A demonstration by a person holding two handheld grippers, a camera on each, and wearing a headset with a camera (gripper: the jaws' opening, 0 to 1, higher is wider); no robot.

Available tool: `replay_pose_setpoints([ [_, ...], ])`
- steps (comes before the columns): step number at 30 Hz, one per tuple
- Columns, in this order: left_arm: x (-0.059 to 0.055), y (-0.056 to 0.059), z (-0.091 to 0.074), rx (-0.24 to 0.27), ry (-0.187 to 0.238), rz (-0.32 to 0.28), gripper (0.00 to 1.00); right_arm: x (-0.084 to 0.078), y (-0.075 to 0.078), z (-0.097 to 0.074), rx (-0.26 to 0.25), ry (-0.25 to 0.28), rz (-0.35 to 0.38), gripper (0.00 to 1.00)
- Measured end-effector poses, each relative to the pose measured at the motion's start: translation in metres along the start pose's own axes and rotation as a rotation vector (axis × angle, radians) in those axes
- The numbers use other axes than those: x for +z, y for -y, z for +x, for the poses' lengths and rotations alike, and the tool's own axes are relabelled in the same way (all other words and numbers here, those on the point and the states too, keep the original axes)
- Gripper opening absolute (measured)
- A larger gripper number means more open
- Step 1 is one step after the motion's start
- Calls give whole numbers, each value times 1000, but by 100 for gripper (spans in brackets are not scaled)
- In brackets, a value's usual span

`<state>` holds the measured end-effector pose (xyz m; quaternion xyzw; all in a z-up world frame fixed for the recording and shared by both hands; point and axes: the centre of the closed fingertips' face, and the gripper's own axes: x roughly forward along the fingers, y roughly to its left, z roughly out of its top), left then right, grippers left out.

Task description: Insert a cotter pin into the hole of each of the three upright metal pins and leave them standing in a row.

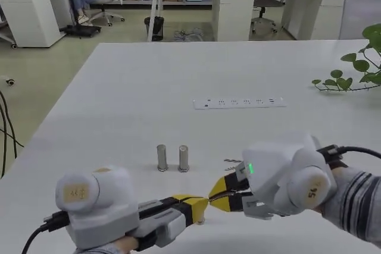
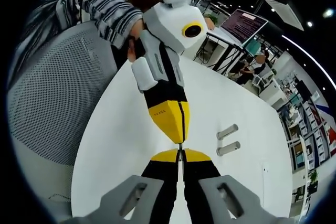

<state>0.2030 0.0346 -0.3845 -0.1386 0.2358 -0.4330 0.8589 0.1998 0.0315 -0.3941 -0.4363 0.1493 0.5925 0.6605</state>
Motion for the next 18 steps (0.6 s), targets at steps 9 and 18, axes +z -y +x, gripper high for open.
replay_pose_setpoints([
  [9, -1, 10, -2, -56, -48, 229, 0, -8, -8, 1, 48, -2, 67, 0],
  [18, -6, 17, -3, -114, -97, 348, 0, -8, -17, 2, 94, 23, 113, 0],
])
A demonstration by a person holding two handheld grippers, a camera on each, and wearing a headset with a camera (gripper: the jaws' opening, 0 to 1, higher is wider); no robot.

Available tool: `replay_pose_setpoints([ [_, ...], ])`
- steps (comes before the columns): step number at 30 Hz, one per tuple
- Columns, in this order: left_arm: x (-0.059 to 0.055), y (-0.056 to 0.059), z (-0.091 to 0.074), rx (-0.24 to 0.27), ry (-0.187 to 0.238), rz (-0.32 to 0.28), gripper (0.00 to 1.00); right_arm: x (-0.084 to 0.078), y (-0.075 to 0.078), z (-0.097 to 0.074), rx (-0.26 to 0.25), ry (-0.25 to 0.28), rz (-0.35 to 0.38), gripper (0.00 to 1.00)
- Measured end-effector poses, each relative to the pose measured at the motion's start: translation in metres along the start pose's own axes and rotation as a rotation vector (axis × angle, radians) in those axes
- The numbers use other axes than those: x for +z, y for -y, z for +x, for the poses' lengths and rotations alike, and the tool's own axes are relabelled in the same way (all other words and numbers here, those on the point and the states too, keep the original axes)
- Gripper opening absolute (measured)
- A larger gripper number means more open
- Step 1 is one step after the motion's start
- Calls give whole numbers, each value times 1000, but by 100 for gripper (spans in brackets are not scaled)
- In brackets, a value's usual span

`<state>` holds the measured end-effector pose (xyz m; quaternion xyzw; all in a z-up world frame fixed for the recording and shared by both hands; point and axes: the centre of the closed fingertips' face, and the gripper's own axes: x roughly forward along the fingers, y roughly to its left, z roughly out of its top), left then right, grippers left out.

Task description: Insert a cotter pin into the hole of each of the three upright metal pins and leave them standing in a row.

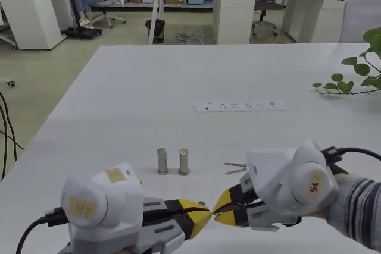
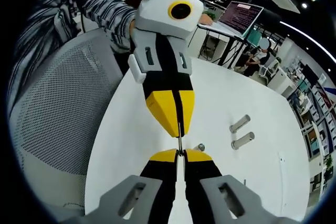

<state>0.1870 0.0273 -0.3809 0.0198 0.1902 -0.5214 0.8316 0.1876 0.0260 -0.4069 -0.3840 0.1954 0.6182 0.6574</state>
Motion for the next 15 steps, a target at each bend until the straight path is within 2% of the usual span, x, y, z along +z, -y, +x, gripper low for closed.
replay_pose_setpoints([
  [6, -5, 5, -1, -25, -28, 23, 0, -1, -6, -1, 27, 1, -20, 0],
  [12, -9, 2, -2, 18, -44, -5, 1, 0, -5, -2, 14, -20, -49, 0],
  [15, -11, 1, -1, 35, -48, -5, 8, -1, -3, -2, 5, -23, -44, 0],
])
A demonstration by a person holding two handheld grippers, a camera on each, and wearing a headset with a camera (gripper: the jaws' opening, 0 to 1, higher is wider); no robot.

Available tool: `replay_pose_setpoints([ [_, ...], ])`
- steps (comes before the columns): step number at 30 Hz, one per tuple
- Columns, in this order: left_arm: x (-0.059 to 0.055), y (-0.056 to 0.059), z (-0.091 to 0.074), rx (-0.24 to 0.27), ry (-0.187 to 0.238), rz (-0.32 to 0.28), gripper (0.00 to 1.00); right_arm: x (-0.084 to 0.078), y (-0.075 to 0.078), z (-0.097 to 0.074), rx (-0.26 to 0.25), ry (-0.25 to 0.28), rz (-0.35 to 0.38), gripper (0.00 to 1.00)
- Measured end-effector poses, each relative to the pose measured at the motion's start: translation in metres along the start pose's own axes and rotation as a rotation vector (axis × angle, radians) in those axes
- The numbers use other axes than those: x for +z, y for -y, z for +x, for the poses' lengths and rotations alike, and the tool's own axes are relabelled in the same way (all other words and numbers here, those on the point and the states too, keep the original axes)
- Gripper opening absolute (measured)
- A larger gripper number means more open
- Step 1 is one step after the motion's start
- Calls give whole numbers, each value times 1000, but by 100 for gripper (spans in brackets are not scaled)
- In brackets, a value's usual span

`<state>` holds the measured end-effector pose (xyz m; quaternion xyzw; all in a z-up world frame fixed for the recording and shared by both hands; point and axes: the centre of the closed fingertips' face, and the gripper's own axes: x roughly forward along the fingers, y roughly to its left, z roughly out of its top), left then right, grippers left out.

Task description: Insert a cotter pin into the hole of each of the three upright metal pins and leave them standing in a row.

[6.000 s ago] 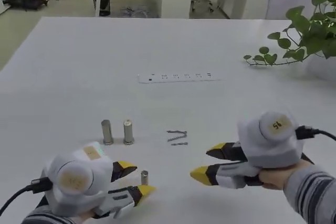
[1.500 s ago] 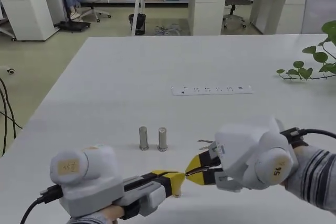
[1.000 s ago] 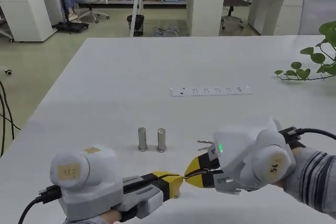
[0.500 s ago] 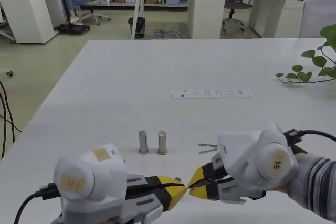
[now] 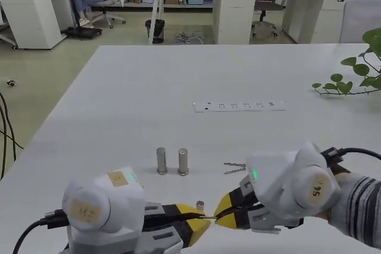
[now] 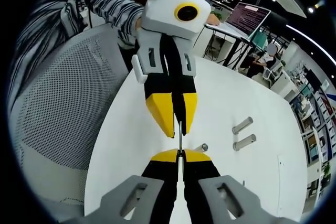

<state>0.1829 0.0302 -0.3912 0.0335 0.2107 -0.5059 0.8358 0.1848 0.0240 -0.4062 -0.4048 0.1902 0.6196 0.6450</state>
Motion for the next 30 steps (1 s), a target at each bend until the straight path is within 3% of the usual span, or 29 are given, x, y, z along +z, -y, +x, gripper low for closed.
replay_pose_setpoints([
  [5, -5, -11, 1, 73, -1, 27, 20, -7, 8, 1, -30, -29, 15, 0],
  [6, -5, -12, 1, 82, 2, 30, 21, -13, 12, 1, -56, -54, 35, 0],
  [15, -11, -27, -3, 187, 20, -2, 21, -37, 24, 6, -90, -115, 98, 0],
  [18, -13, -34, 0, 223, 40, -50, 23, -46, 26, 9, -98, -141, 112, 0],
  [22, -18, -39, 4, 260, 29, -51, 23, -55, 29, 13, -105, -154, 151, 0],
  [30, -30, -48, 16, 318, -1, -89, 23, -67, 31, 24, -111, -187, 151, 0],
])
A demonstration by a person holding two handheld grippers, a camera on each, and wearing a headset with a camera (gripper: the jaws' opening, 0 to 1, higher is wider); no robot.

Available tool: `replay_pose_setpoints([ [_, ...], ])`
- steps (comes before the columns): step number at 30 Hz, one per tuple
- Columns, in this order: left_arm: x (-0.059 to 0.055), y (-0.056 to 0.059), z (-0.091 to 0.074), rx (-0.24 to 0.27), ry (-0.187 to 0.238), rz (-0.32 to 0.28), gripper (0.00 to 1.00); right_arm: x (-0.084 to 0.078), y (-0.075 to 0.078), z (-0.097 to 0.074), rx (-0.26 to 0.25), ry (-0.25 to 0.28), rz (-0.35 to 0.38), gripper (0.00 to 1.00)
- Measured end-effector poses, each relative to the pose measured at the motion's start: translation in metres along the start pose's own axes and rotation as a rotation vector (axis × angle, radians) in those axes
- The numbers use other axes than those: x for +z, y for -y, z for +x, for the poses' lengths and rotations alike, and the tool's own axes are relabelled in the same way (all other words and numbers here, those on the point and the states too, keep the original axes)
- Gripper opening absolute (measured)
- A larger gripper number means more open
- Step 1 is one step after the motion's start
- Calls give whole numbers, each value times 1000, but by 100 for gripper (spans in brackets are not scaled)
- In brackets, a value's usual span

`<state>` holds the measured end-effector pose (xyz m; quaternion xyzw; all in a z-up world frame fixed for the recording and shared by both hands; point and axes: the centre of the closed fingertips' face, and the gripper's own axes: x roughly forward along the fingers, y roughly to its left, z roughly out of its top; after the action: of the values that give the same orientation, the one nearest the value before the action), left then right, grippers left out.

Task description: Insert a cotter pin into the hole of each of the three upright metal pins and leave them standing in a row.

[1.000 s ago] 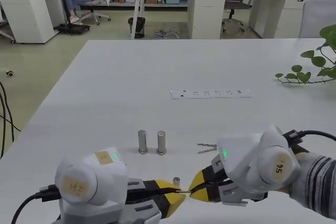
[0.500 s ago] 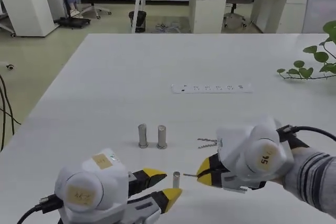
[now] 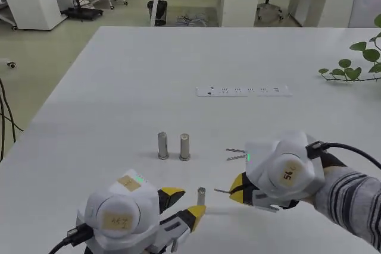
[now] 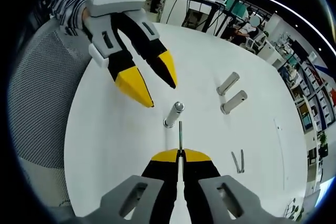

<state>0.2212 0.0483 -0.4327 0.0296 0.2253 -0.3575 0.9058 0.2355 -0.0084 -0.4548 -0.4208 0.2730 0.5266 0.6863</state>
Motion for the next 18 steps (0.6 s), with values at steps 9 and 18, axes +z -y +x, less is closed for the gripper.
replay_pose_setpoints([
  [9, -9, -5, 18, 35, -45, -11, 17, 4, -1, 6, 14, 9, 2, 0],
  [18, -13, -3, 31, 34, -71, -7, 14, 7, -1, 10, 23, 9, -14, 0],
])
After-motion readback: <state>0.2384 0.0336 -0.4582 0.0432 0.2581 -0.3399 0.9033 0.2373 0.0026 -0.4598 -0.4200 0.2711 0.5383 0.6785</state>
